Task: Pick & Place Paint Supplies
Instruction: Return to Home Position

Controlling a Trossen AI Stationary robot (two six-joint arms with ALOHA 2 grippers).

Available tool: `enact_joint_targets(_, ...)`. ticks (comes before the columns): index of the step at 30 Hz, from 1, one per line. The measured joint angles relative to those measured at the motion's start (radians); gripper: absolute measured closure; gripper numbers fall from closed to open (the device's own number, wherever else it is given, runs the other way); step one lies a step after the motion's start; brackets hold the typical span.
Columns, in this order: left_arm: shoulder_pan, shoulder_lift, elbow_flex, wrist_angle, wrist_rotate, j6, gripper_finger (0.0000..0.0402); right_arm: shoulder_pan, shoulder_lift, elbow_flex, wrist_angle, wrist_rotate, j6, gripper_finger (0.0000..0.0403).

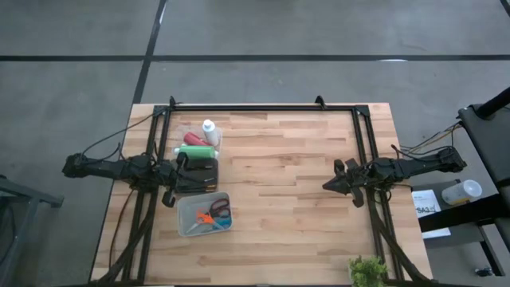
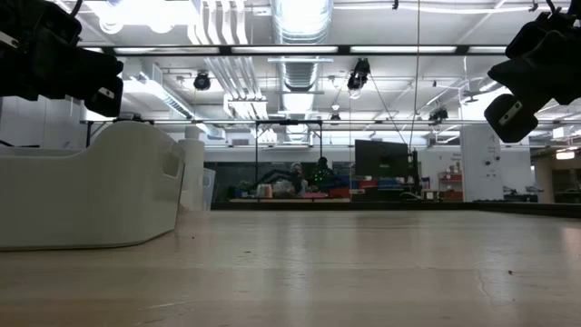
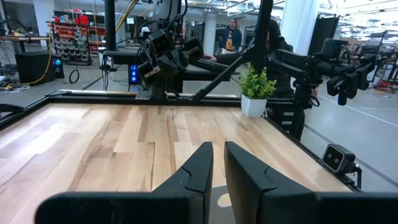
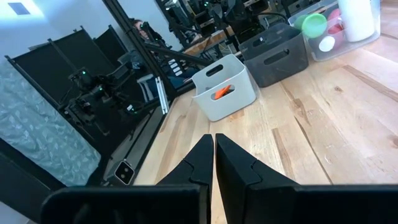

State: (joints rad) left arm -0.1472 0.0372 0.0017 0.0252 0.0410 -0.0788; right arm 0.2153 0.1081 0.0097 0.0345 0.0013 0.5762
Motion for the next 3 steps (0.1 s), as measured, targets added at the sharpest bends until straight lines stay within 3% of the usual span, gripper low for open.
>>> enact_joint_targets(3, 0.000, 0.000, 0.000, 0.000, 0.000, 0.000, 0.0351, 0.000, 0.000, 0.000, 0.000, 0.000, 0.000, 0.0388)
